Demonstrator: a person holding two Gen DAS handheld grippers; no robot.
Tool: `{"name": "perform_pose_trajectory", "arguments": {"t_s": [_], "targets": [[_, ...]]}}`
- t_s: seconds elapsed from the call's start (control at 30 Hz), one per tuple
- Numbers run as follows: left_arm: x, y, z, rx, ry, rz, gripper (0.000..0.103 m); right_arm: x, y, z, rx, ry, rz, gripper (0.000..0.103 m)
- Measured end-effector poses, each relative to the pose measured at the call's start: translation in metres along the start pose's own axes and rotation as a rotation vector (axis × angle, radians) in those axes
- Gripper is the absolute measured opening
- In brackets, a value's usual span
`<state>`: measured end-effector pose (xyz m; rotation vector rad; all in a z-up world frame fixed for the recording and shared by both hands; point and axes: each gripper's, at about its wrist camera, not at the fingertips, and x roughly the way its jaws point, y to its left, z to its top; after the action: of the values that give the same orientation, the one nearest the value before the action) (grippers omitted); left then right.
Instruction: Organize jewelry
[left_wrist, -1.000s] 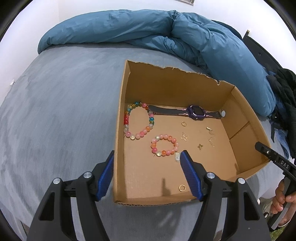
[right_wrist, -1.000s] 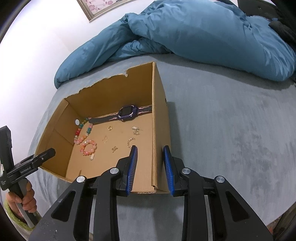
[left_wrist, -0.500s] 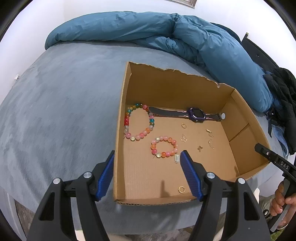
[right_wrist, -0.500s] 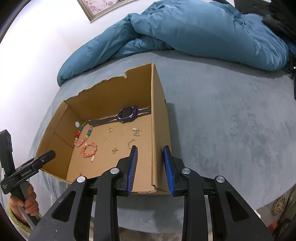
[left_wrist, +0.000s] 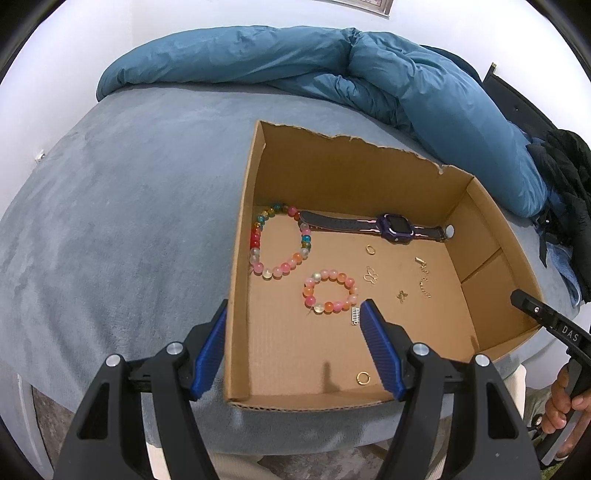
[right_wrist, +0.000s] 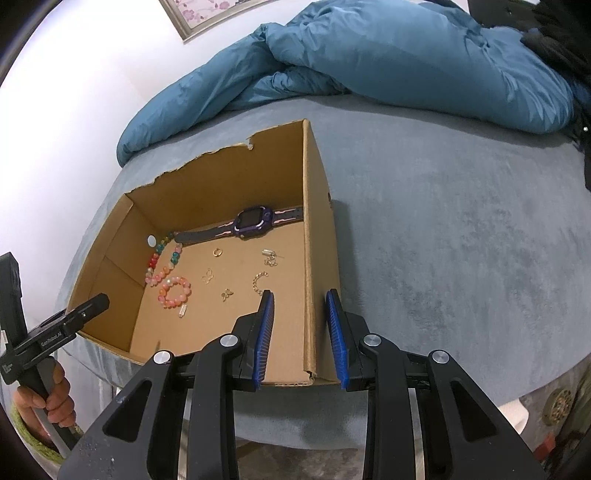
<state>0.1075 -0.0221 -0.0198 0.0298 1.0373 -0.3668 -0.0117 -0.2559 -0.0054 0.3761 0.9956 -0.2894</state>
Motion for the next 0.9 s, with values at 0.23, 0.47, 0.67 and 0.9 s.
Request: {"name": "perform_pose_trajectory", "arguments": {"t_s": [0.23, 0.47, 0.67, 0.9], "targets": [[0.000, -0.001, -0.002, 0.019, -0.009, 0.003, 0.068, -0.002, -0.002, -0.005, -0.001, -0.011, 0.017, 0.031], [-0.011, 0.006, -0.009, 0.008, -0.066, -0.011, 0.073, -0.008, -0.007, -0.008, 0.020, -0.034, 0.032, 0.046], [-0.041, 0.009, -0.012, 0.018, -0.183, -0.015, 0.079, -0.026, -0.004, -0.011, -0.009, -0.103, 0.020, 0.060], [-0.078, 0.009, -0.017, -0.006, -0.286, -0.063, 0.086, -0.054, 0.005, -0.015, -0.057, -0.193, -0.015, 0.073]]}}
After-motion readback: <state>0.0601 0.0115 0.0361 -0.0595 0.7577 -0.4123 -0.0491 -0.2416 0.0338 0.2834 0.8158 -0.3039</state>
